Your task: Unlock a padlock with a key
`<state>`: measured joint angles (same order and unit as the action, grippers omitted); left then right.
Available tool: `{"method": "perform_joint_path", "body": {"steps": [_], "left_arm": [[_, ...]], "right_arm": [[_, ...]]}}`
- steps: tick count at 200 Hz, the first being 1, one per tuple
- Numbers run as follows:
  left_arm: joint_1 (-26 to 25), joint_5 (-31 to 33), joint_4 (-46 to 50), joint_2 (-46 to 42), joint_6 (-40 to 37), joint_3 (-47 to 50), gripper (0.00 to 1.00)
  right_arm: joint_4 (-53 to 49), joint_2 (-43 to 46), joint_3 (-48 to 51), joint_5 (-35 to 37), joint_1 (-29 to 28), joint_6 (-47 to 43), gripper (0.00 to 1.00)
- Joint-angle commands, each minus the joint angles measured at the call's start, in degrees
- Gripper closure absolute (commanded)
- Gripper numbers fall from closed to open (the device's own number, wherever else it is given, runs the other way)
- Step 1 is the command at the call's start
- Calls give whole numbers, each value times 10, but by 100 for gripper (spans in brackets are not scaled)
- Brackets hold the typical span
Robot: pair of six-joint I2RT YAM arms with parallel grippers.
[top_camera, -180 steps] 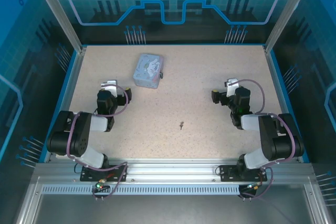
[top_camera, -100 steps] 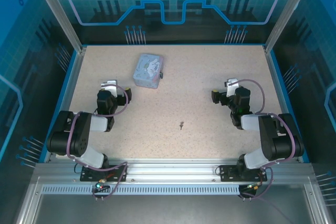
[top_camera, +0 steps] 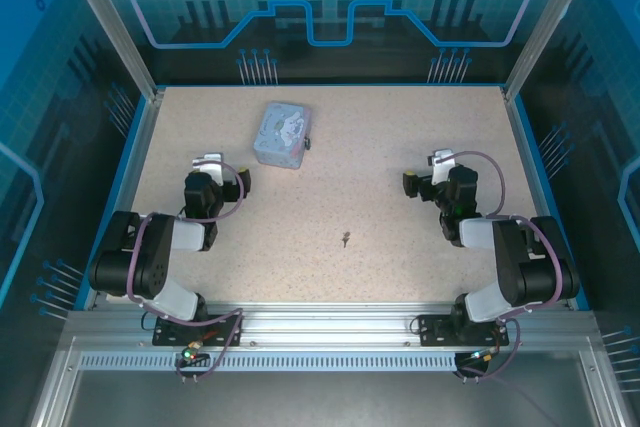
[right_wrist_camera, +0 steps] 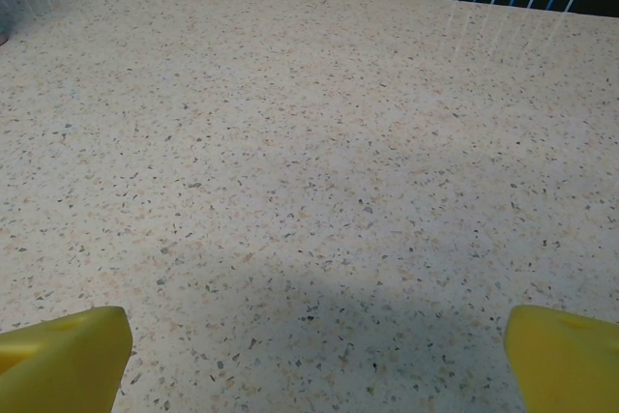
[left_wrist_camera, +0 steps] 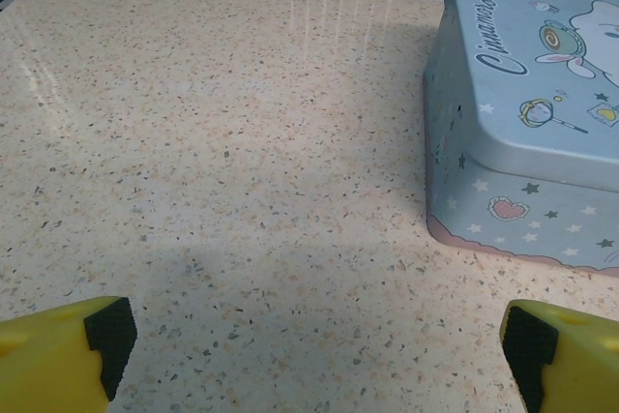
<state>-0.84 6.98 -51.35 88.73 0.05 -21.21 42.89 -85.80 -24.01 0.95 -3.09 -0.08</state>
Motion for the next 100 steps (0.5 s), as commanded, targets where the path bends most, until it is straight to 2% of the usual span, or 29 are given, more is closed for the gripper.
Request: {"method": "perform_joint_path", "body": {"steps": [1, 17, 28, 58, 77, 100], "left_arm": [[7, -13, 0, 1, 5, -13, 1], [7, -13, -7, 1, 5, -9, 1], [6, -21, -3, -5, 2, -10, 1], [3, -19, 161, -83, 0, -65, 1], [3, -4, 206, -124, 12, -80, 1], [3, 10, 260, -170, 46, -100, 1]], "right_arm": [[-1, -4, -10, -15, 12, 1, 0], [3, -3, -8, -12, 12, 0, 0], [-41, 22, -20, 31, 3, 7, 0], [-219, 131, -83, 66, -7, 32, 0], [-269, 194, -98, 83, -2, 128, 0], [-445, 228, -158, 142, 4, 297, 0]]}}
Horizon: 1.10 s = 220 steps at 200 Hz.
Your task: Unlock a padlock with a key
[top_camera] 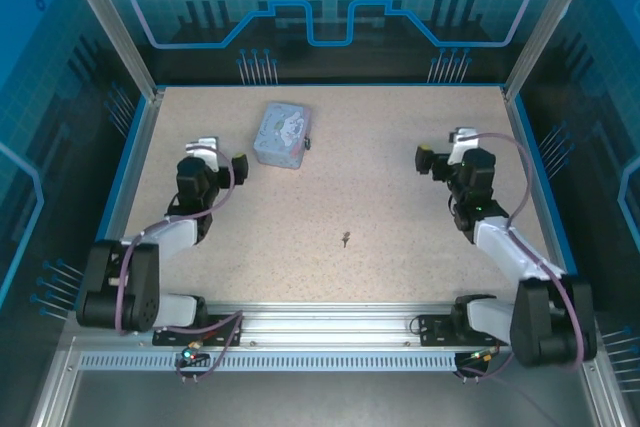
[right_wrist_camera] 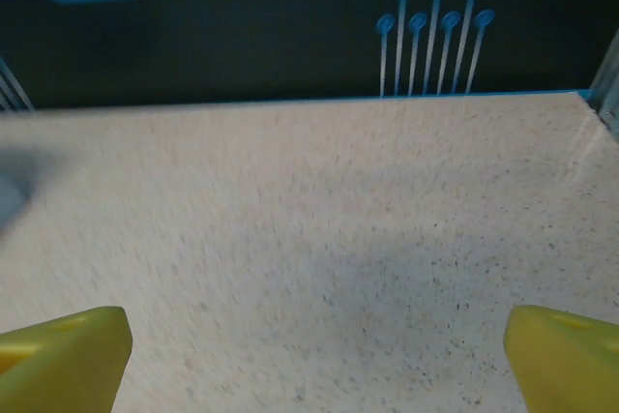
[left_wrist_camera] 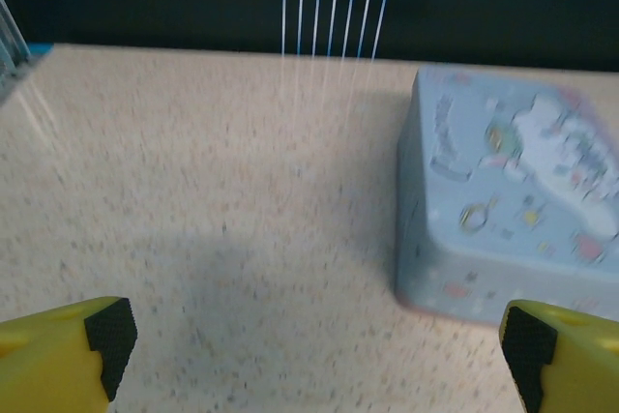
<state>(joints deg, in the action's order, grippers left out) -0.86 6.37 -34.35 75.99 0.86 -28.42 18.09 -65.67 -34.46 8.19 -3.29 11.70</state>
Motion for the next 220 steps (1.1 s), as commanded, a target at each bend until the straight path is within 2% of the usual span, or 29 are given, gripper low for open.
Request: {"method": "perform_joint_path", "body": {"steps": [1, 32, 49, 64, 77, 88, 136, 163, 189, 220], "left_arm": [[3, 16, 95, -44, 41, -30, 1], [2, 21, 256, -98, 156, -93, 1], [-9, 9, 309, -122, 219, -105, 1], [-33, -5, 347, -140, 251, -110, 1], [-65, -1, 379, -153, 275, -115, 1], [-93, 8, 401, -164, 298, -113, 1], [-229, 42, 387, -151, 398, -67, 1], [-288, 60, 374, -102, 409, -77, 1], [-298, 74, 387, -69, 403, -105, 1], [-298, 111, 404, -59, 405, -118, 1]], "right_arm": [[-202, 27, -57, 70, 7, 183, 0], [-287, 7, -92, 32, 14, 201, 0], [-330, -9, -101, 5, 6, 196, 0], [-349, -13, -93, -37, -10, 187, 1], [-362, -13, -84, -81, -28, 191, 9], [-386, -16, -82, -91, -52, 202, 11], [-440, -77, -93, -96, -210, 261, 26], [-450, -131, -113, -79, -298, 306, 39], [-463, -172, -135, -50, -358, 341, 49], [-461, -219, -156, -32, -405, 363, 56]]}}
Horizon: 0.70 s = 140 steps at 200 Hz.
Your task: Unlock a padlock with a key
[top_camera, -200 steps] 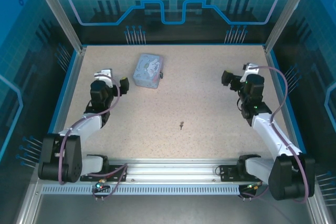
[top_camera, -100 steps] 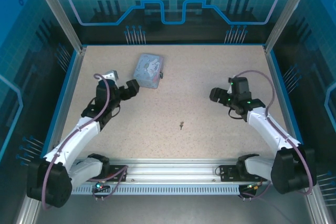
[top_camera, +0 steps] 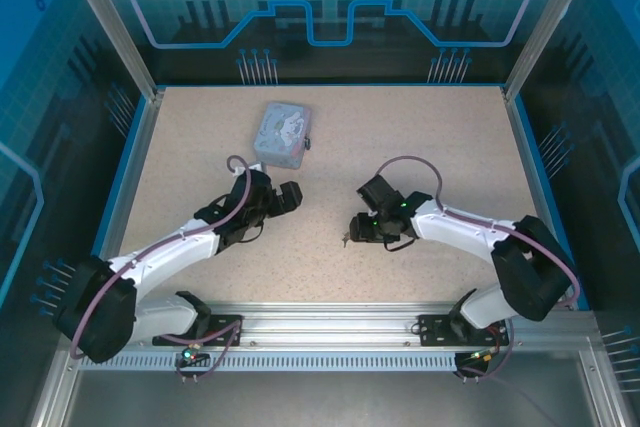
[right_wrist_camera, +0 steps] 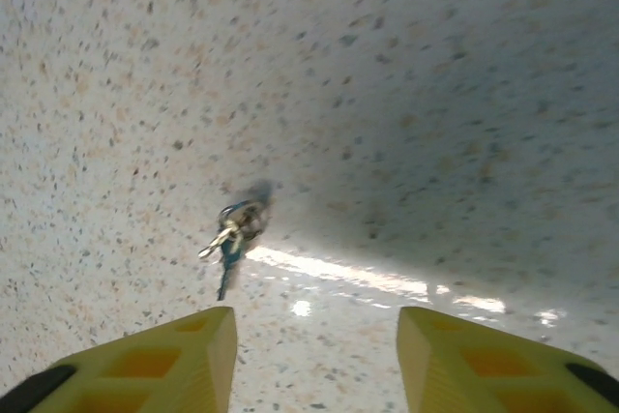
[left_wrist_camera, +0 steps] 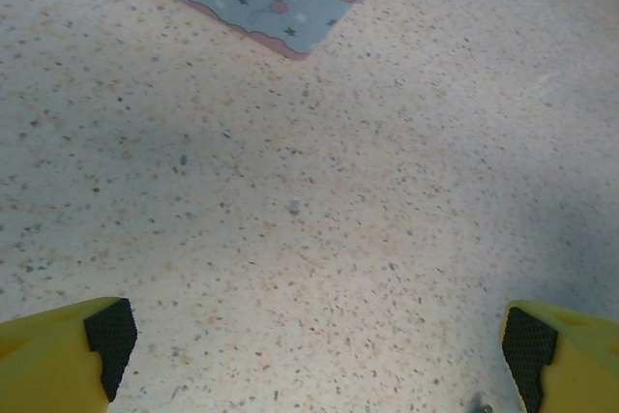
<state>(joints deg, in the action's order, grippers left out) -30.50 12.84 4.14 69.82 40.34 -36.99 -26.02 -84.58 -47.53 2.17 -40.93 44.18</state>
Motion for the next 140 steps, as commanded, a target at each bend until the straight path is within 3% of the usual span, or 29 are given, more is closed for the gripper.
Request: {"method": "perform_joint_path", "body": {"steps": [1, 72, 140], "left_arm": [[-2, 48, 19, 3, 11, -33, 1], [-2, 62, 14, -20, 12, -23, 1], [-2, 63, 7, -48, -6, -15, 1]], "right_arm": [[-20, -32, -25, 29, -30, 39, 56], [-50, -133, -121, 57, -63, 44, 59], [-54, -164, -123, 61, -70, 54, 75]]}}
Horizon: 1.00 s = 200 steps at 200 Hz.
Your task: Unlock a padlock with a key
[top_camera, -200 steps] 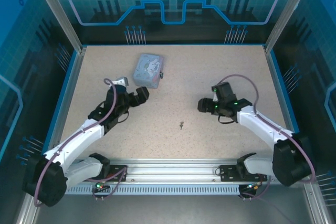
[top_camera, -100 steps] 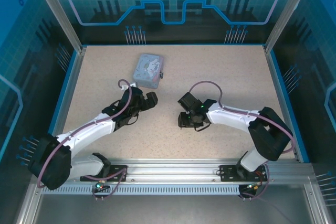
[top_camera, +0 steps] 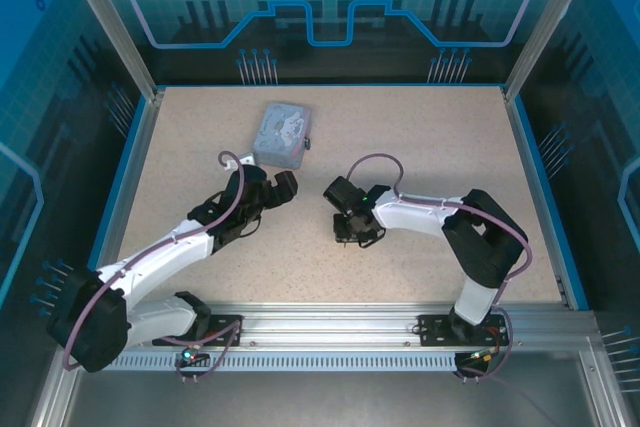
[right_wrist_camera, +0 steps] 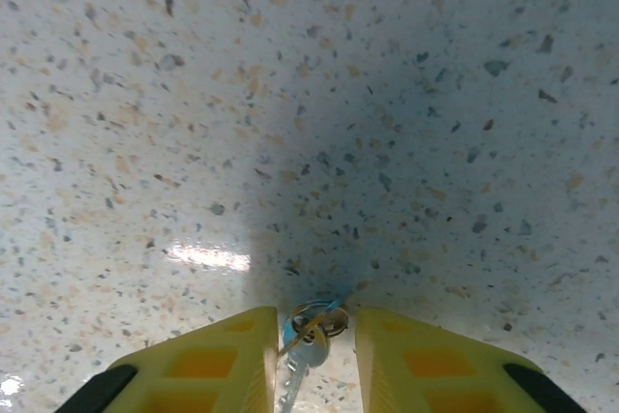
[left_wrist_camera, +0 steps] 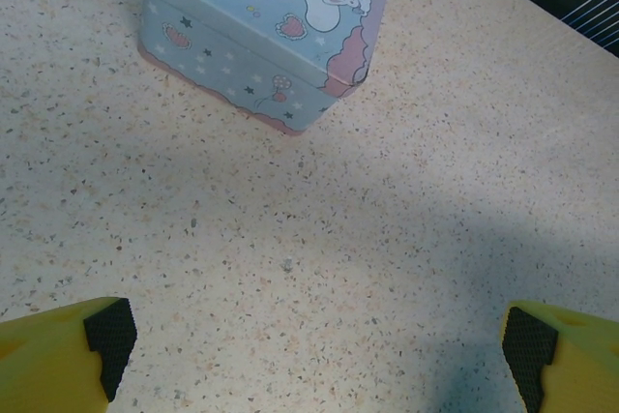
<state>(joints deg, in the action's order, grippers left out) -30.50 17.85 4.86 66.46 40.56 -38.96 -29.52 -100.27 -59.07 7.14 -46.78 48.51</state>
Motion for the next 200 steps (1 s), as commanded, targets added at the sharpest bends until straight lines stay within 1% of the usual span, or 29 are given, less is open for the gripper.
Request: {"method": "perform_joint_path", "body": {"steps": [1, 13, 20, 23, 38, 55, 80, 108, 125, 150, 160, 177, 200], "left_arm": [[-2, 12, 0, -14, -8, 4, 1], [-2, 12, -2, -13, -9, 3, 1], [-2, 11, -4, -14, -10, 3, 1], [-2, 10, -4, -13, -11, 2, 1], [-2, 8, -6, -11, -11, 0, 1], [-2, 3, -5, -7, -11, -1, 1], [-2, -5, -4, -3, -9, -3, 1], [-2, -41, 0, -1, 4, -10, 1], [-2, -75, 3, 3, 29, -17, 1], [-1, -132, -9, 16, 92, -23, 1], [-2, -154, -21, 22, 127, -23, 1], [-6, -186, -49, 35, 186, -23, 1], [-23, -197, -66, 50, 250, -38, 1]], "right_arm": [[-18, -7, -7, 11, -12, 11, 75], [-19, -6, -7, 14, -12, 12, 77], [-19, -4, -7, 15, -12, 12, 80], [-20, -3, -7, 15, -12, 12, 83], [-25, 4, -8, 19, -12, 11, 89], [-32, 14, -10, 25, -12, 9, 100], [-40, 37, -11, 31, -9, 2, 100], [-22, 76, 6, 16, 8, -8, 100], [19, 109, 29, -15, 24, -14, 100], [111, 160, 82, -89, 63, 1, 100], [156, 183, 116, -121, 82, 18, 100], [262, 220, 169, -169, 112, 55, 100], [376, 260, 224, -196, 145, 110, 100]]}}
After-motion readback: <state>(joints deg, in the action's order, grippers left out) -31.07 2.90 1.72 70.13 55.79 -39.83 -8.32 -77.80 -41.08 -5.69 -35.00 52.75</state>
